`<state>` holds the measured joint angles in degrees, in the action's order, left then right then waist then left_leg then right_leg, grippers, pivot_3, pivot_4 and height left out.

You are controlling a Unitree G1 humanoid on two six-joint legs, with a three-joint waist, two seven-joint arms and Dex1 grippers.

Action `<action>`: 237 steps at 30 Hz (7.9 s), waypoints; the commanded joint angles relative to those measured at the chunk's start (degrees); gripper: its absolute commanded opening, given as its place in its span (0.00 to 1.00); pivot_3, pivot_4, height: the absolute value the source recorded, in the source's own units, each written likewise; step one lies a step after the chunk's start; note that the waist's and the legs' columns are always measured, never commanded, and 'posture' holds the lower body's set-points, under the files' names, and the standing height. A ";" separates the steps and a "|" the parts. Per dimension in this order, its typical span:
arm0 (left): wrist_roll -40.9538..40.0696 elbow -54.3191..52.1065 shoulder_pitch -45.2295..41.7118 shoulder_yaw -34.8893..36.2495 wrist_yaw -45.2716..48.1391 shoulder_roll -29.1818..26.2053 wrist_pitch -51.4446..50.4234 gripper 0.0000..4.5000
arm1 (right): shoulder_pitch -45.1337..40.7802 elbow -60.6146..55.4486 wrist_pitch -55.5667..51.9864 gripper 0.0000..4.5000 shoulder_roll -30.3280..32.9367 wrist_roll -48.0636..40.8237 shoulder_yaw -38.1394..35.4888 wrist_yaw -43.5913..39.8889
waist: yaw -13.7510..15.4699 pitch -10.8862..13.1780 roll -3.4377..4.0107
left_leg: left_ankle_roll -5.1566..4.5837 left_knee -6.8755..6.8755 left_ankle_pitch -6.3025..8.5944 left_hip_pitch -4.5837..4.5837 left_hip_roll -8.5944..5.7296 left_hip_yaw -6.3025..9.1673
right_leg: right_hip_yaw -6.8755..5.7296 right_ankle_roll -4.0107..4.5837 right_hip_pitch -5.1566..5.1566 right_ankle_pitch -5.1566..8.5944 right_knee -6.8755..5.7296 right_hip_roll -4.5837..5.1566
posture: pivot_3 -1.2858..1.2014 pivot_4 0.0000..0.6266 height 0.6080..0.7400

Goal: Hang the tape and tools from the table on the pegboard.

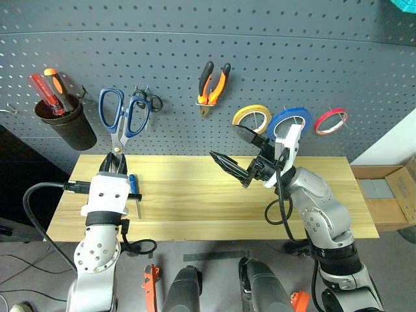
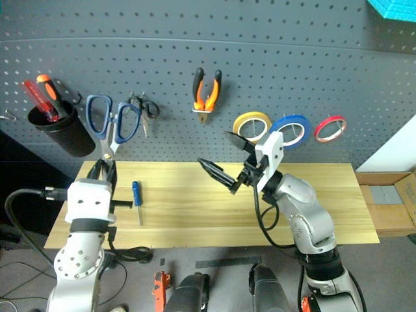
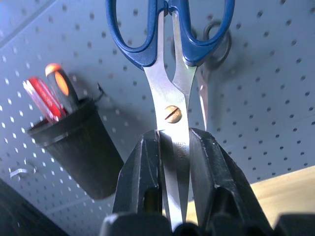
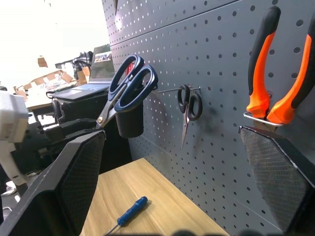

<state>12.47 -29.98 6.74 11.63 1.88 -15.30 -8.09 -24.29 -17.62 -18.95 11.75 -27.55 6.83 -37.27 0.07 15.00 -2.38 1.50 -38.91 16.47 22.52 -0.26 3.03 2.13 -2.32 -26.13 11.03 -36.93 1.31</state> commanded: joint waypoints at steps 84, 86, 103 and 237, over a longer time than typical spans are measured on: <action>-13.38 29.53 -13.56 7.42 3.63 -2.39 -22.02 0.84 | -5.25 4.12 -8.77 1.00 -3.45 5.79 17.86 -3.78 | -1.77 3.79 0.38 | -0.20 -0.02 -0.09 -1.05 0.06 0.04 | -0.10 0.02 0.83 0.26 -0.15 -0.28 | 0.52 0.65 1.00; -14.36 33.33 -16.41 7.63 4.20 -3.71 -22.20 0.84 | -6.19 5.10 -9.16 1.00 -3.37 6.29 17.76 -4.33 | -1.82 3.96 0.39 | -0.19 -0.02 -0.08 -0.81 0.10 0.15 | -0.13 0.19 0.61 0.15 -0.16 -0.25 | 0.52 0.67 1.00; -22.94 45.78 -31.45 13.98 -2.12 -4.28 -37.45 0.84 | -7.30 5.49 -10.63 1.00 -2.23 8.14 16.54 -4.92 | -1.91 6.57 0.34 | -0.22 0.01 0.05 0.36 0.02 0.18 | -0.14 0.26 -0.62 0.05 -0.25 0.38 | 0.52 0.71 1.00; -34.70 -8.68 -6.12 0.47 -4.53 3.09 -38.52 1.00 | 16.89 -11.15 -12.63 1.00 8.44 10.95 -2.15 16.95 | 1.34 -0.15 -0.36 | 0.98 0.13 -0.58 -0.90 0.10 0.68 | -1.32 0.80 0.95 -0.05 -0.02 -0.18 | 0.56 0.29 1.00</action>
<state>-23.80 -39.72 -0.35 13.47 -2.73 -12.57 -47.18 -8.13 -27.49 -30.68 20.04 -18.44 5.61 -22.80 1.41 14.85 -2.75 2.40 -38.80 15.82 21.61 -0.16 3.71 0.80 -1.54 -25.17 10.99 -36.95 1.09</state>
